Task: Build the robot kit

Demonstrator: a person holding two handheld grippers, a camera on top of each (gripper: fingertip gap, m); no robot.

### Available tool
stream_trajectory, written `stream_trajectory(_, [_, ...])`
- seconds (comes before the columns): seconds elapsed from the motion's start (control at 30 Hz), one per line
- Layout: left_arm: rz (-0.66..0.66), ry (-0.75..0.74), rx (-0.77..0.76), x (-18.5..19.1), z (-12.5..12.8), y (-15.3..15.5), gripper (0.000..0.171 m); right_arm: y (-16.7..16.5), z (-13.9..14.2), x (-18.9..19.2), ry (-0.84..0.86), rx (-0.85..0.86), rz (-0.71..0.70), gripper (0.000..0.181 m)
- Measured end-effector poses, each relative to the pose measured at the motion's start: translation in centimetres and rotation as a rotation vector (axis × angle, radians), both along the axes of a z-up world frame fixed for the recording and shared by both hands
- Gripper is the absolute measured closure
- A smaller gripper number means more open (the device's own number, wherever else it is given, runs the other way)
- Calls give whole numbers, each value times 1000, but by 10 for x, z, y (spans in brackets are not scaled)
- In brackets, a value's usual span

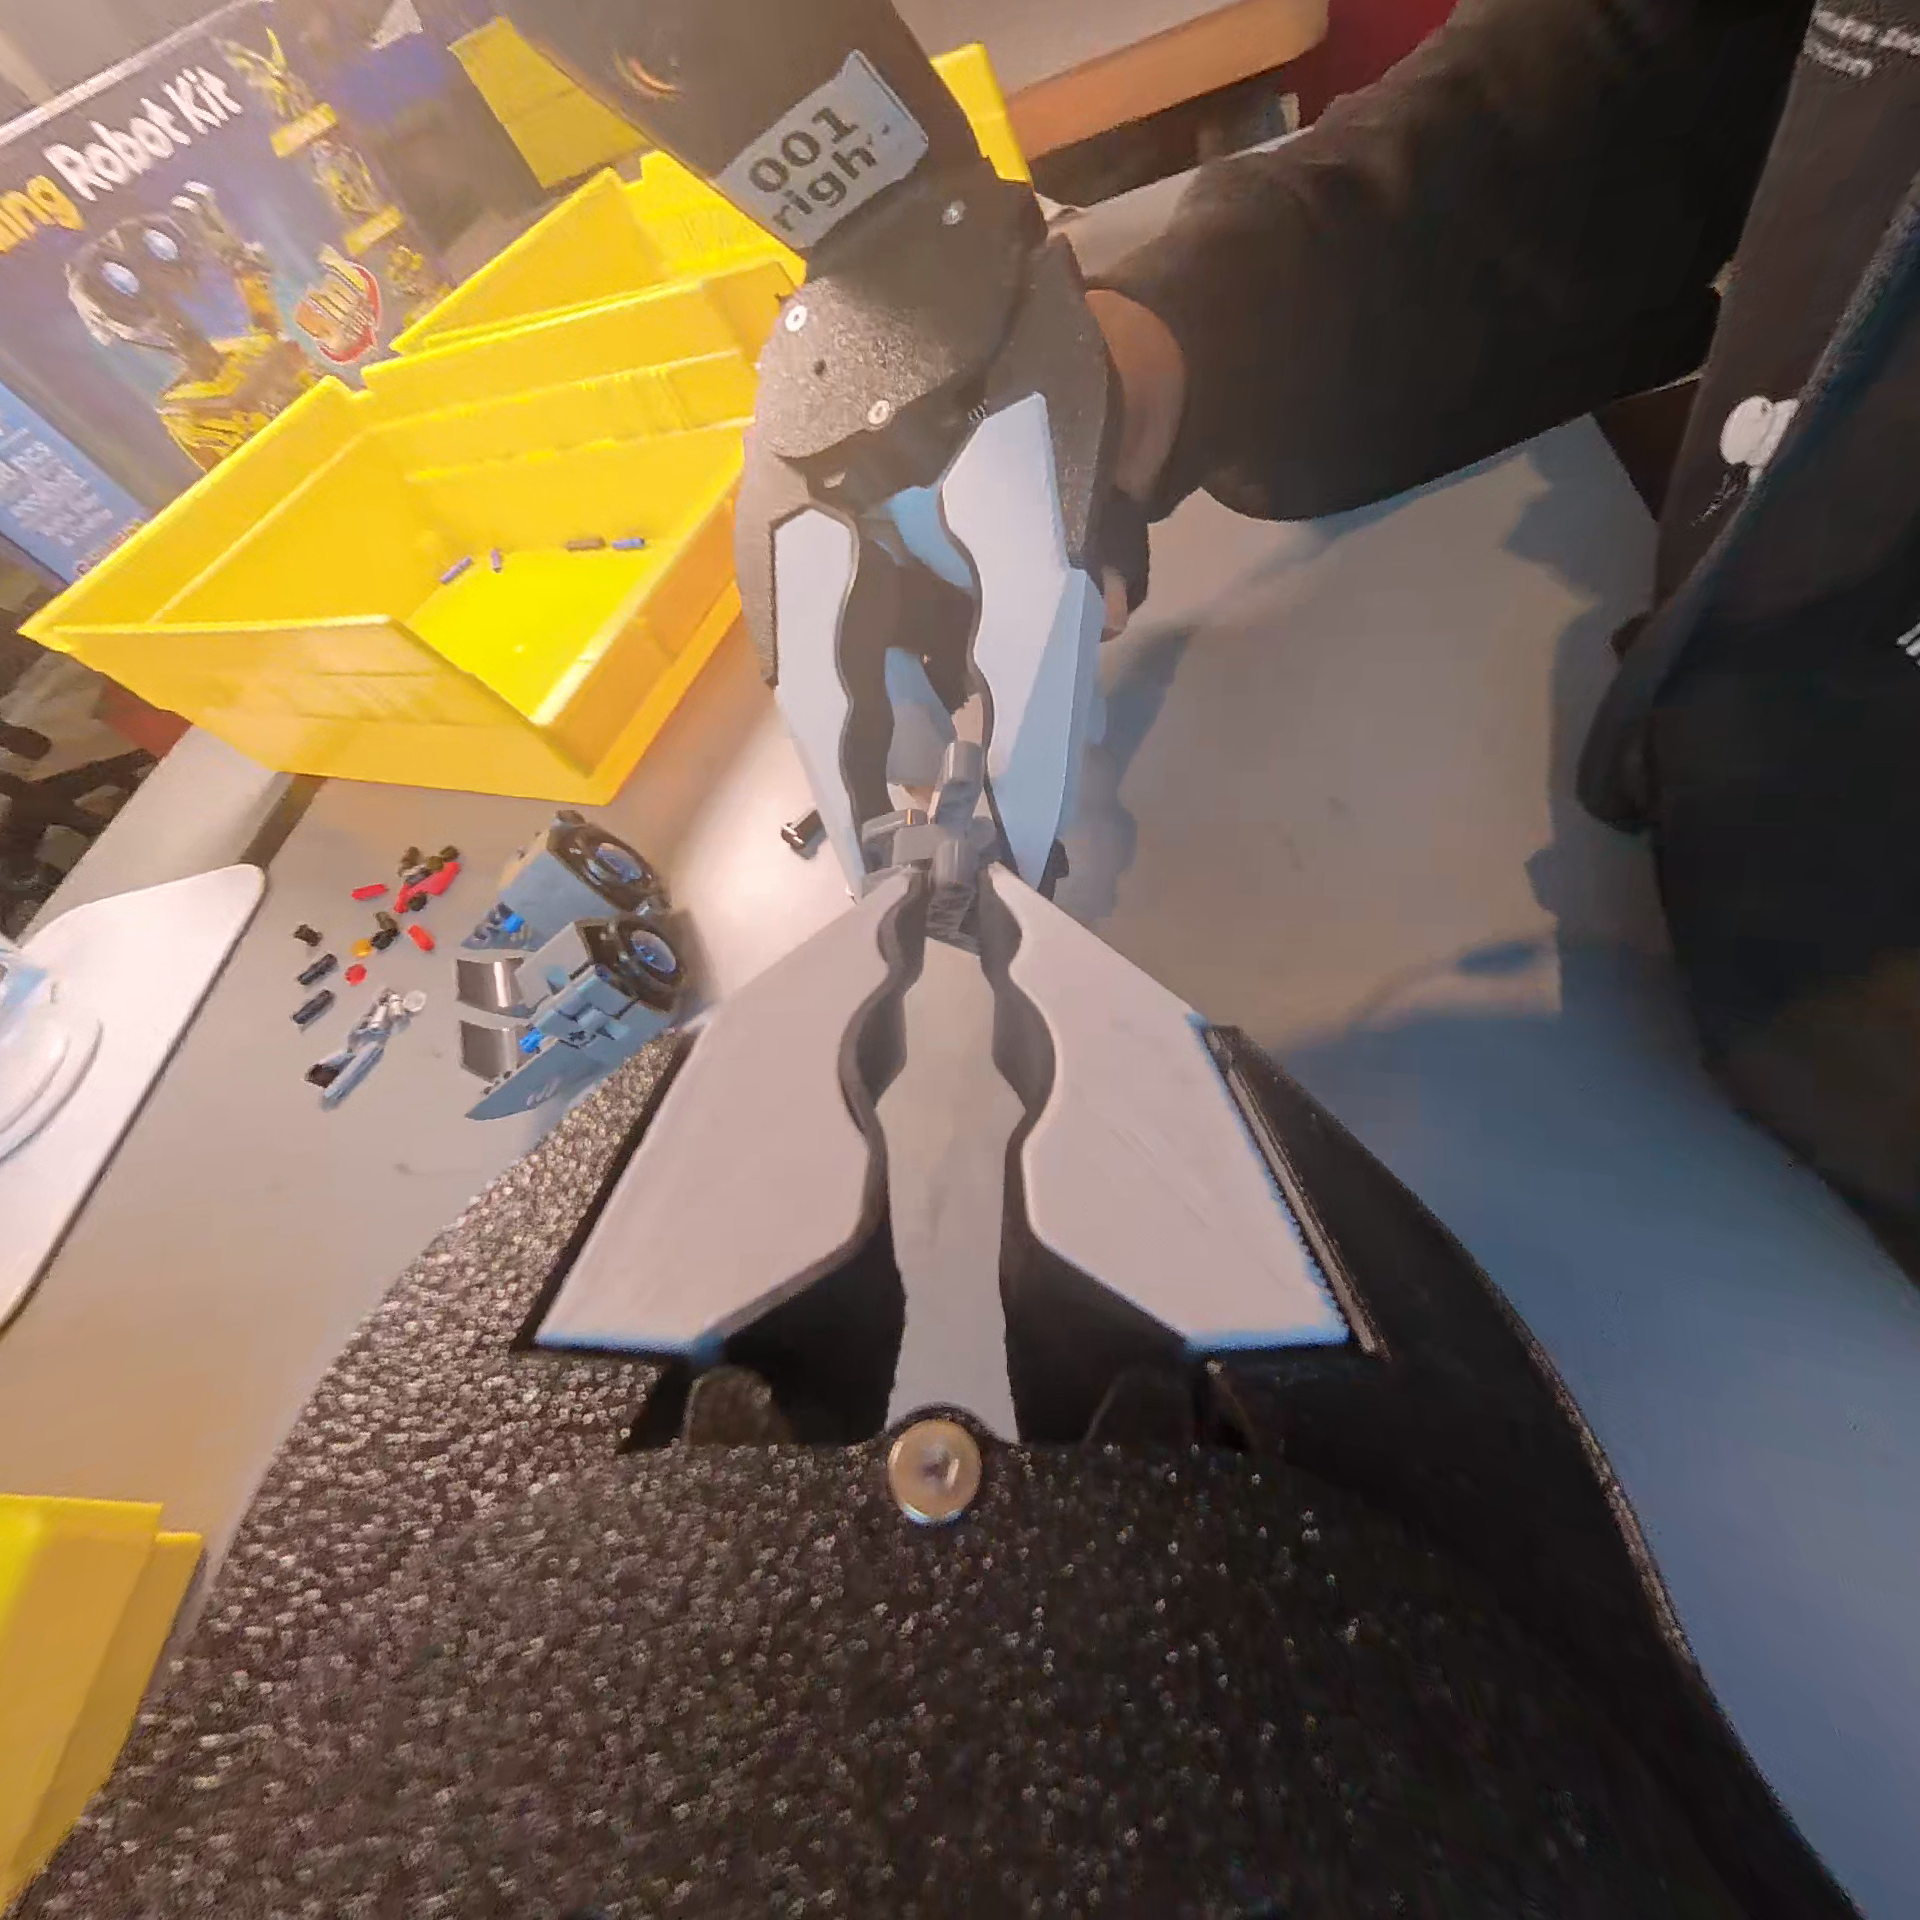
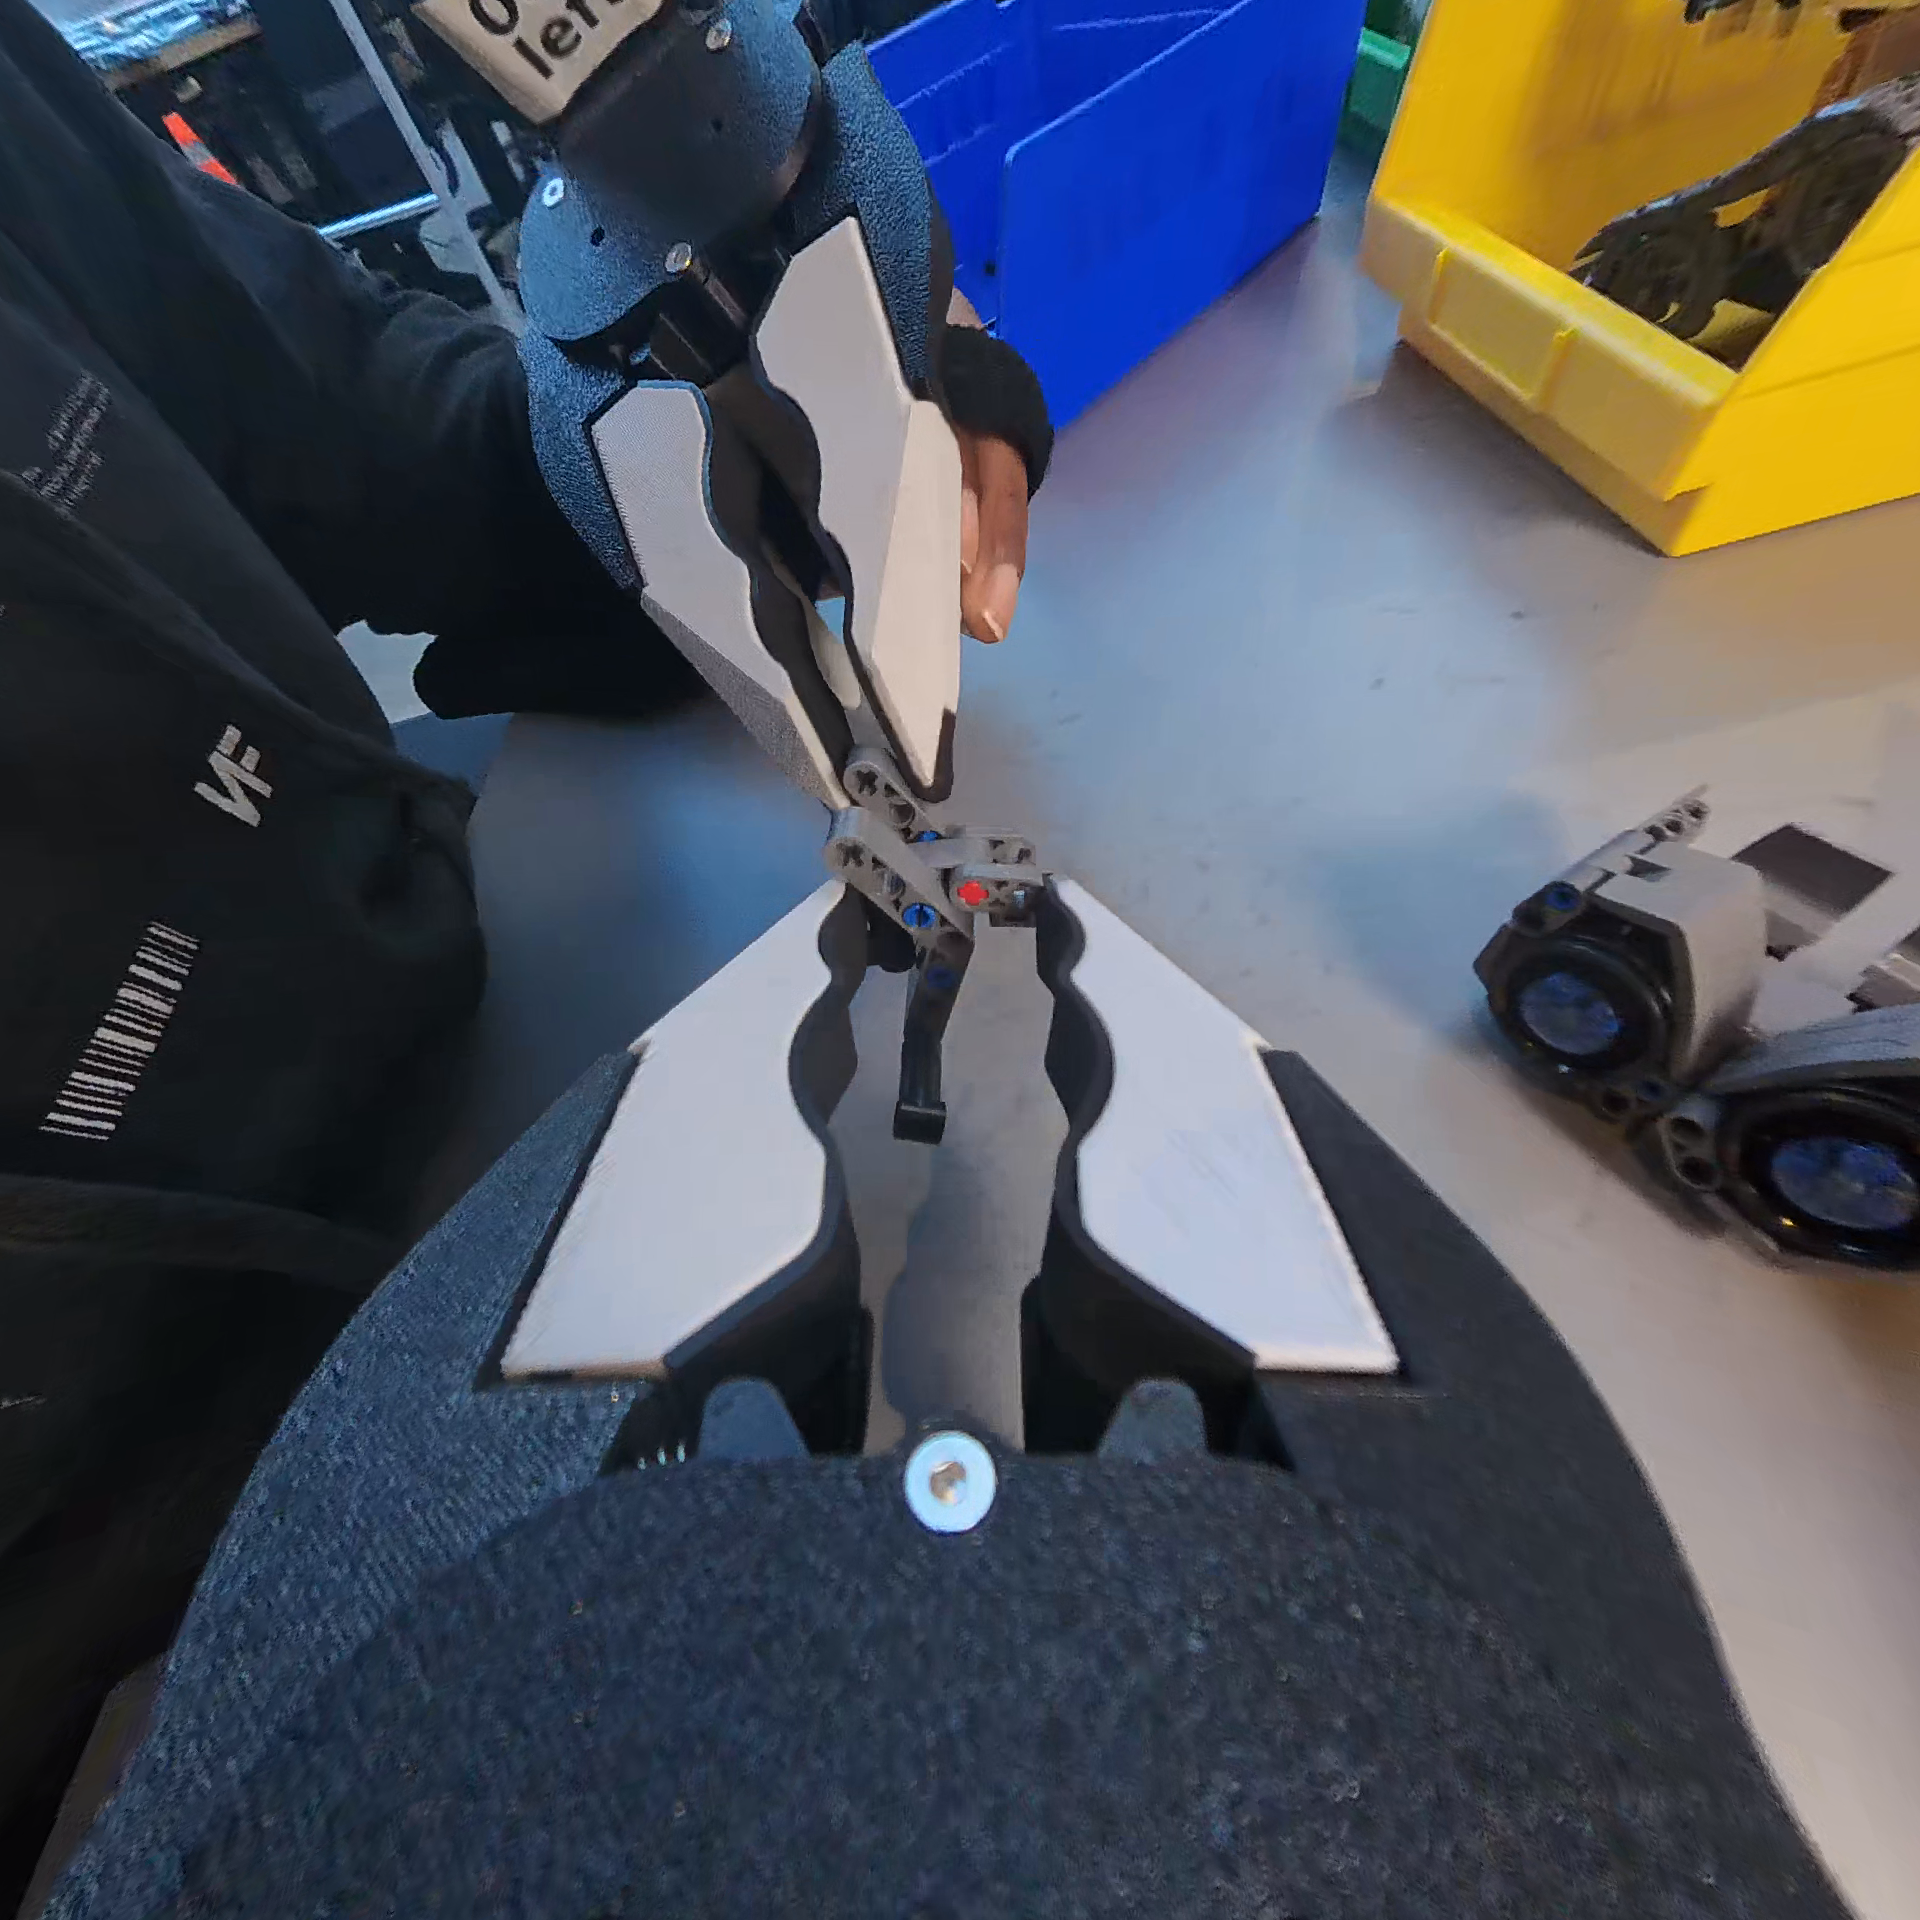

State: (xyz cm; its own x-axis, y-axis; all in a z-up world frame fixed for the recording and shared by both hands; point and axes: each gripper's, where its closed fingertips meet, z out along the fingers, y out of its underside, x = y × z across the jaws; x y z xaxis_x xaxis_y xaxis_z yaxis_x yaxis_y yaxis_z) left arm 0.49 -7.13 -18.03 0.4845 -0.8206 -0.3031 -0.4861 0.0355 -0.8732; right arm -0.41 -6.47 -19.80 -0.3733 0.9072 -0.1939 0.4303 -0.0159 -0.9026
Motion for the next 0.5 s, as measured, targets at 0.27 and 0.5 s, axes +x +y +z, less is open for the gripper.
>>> stream_trajectory(0.27, [0,-13,-3,-2,9,-2,165,-2,13,-3,57,-130,-11,151])
stream_trajectory(0.5, [-127,-11,-62,4,4,-19,165,-23,3,1,-49,-321,102,153])
